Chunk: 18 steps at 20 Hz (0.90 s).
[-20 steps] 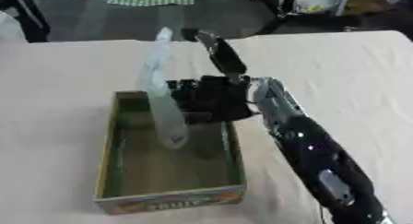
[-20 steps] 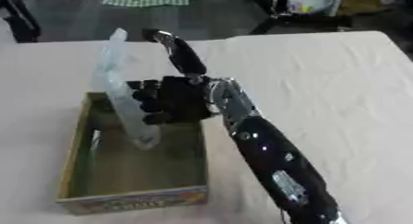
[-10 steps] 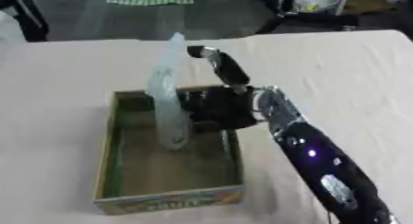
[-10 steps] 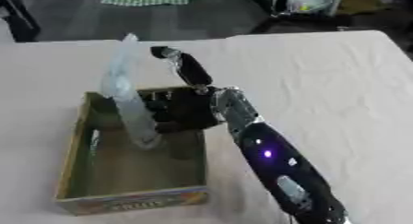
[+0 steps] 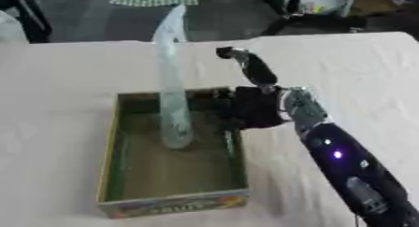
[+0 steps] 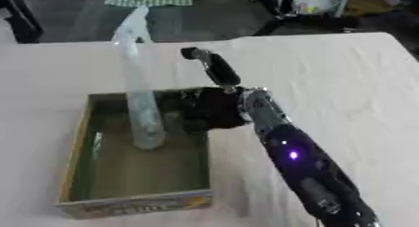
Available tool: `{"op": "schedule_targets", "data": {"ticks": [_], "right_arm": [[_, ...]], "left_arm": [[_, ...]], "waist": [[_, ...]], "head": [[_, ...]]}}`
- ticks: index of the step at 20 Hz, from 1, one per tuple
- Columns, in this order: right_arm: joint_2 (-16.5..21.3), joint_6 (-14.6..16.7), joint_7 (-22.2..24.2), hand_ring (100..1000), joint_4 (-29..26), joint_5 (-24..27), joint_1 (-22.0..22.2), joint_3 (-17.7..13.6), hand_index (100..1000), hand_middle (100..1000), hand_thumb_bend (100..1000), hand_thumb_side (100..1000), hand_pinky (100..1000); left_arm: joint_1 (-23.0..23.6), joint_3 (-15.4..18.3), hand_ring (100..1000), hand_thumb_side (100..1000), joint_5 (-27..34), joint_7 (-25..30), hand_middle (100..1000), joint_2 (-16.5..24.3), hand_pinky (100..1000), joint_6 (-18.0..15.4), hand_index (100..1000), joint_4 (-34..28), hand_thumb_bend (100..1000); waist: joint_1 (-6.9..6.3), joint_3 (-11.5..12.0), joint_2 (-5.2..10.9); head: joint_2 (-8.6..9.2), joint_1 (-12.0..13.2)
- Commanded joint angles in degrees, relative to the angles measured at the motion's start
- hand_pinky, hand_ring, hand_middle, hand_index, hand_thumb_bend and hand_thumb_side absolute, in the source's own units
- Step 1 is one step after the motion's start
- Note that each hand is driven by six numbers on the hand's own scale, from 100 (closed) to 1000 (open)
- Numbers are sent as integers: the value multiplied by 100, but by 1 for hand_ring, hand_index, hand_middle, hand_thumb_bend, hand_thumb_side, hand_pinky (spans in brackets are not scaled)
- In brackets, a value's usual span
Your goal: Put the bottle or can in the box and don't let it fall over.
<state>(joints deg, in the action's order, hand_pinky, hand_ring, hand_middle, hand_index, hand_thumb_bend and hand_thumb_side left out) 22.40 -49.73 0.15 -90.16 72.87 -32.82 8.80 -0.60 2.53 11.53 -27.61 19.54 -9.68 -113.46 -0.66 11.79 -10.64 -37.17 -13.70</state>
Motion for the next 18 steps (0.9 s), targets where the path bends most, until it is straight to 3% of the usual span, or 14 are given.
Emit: {"op": "schedule_targets", "data": {"ticks": [1, 7, 9, 11, 14, 18], "right_arm": [[293, 127, 120, 100, -164, -64, -50, -150, 1000, 295, 397, 1000, 100], [715, 540, 320, 100, -440, -174, 27, -530, 1000, 376, 363, 1000, 100], [904, 712, 355, 100, -658, -308, 67, -766, 1000, 415, 336, 1000, 100], [1070, 881, 293, 129, -903, -469, 114, -1014, 1000, 479, 233, 1000, 100], [1137, 1120, 104, 144, -1279, -705, 287, -1395, 1000, 496, 232, 1000, 100], [1170, 1453, -201, 281, -1731, -1038, 468, -1935, 1000, 623, 113, 1000, 100]], "left_arm": [[-15, 57, 1000, 649, -17, 6, 988, 103, 830, -18, 771, -113, 781], [-15, 66, 1000, 649, -19, 3, 987, 120, 830, -31, 771, -113, 781], [-8, 73, 1000, 649, -23, -2, 987, 123, 830, -36, 771, -113, 781], [5, 83, 1000, 650, -28, -8, 987, 120, 830, -38, 771, -113, 781], [8, 88, 1000, 651, -31, 4, 987, 95, 831, -22, 769, -113, 778], [14, 106, 1000, 651, -32, 33, 987, 71, 832, 7, 770, -113, 781]], "waist": [[-27, -9, 73], [-43, -61, 85], [-48, -75, 89], [-56, -103, 95], [-67, -130, 97], [-89, -169, 94]], "head": [[61, 23], [63, 81], [67, 97], [66, 125], [76, 163], [83, 217]]}}
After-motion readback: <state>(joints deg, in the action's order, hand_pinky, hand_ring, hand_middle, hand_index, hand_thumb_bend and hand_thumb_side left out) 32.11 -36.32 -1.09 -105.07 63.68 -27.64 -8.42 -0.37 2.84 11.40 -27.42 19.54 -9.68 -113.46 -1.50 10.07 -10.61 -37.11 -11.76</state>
